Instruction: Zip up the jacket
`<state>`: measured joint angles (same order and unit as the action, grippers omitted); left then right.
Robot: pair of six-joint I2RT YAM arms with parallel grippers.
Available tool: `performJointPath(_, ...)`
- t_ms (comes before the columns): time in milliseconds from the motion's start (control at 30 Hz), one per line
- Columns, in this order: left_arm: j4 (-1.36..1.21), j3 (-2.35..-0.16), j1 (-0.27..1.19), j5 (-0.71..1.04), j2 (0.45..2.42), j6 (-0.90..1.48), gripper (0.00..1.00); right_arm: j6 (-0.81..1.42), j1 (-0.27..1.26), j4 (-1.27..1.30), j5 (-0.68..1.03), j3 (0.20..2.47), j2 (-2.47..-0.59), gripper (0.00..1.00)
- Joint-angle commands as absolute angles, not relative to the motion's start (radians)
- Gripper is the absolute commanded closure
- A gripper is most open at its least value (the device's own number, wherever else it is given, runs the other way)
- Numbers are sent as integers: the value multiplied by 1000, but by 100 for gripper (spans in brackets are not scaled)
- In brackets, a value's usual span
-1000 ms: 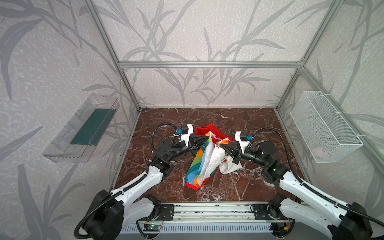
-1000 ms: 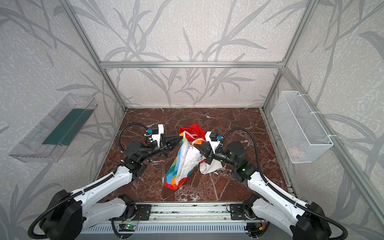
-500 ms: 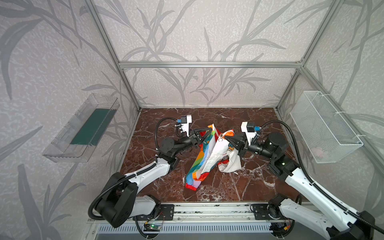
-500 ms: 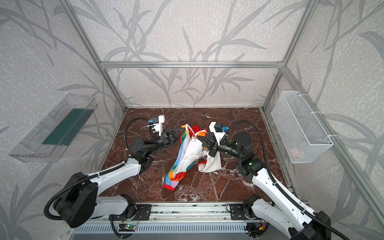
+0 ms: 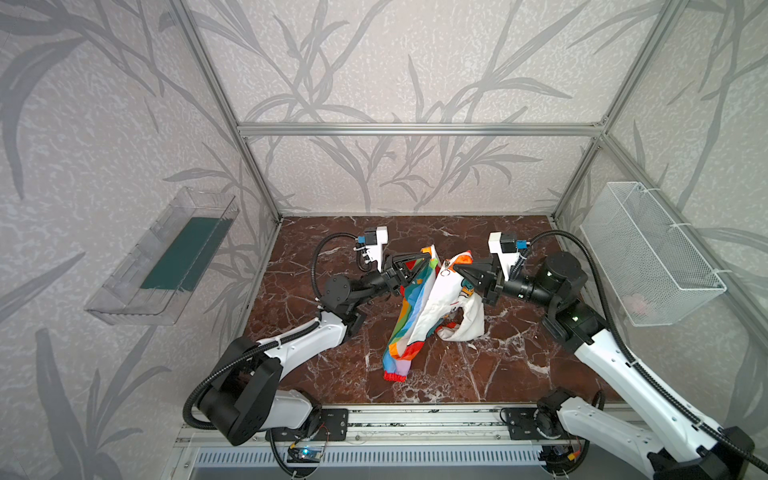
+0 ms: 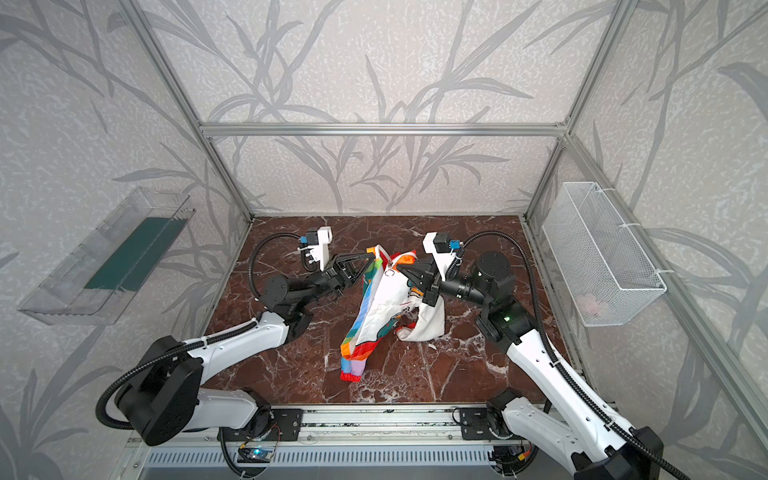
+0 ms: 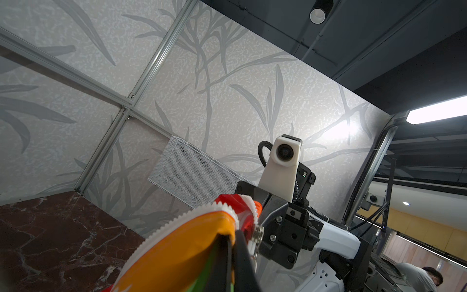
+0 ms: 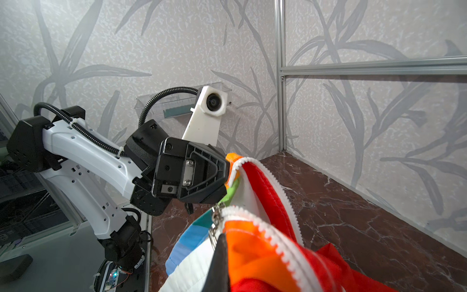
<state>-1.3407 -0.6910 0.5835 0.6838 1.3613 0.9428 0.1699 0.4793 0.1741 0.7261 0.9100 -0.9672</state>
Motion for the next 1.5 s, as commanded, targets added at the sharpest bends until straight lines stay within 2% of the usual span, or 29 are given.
performJointPath(0, -1413, -692, 591, 702, 1331, 912, 100, 191, 477, 193, 770, 961, -978, 100)
performJointPath(433, -1412, -692, 603, 713, 1315, 889, 100, 171, 476, 158, 786, 1001, -1035, 100)
performJointPath(1467, -1338, -699, 612, 724, 1308, 820, 100, 57, 489, -24, 826, 1069, -1016, 100)
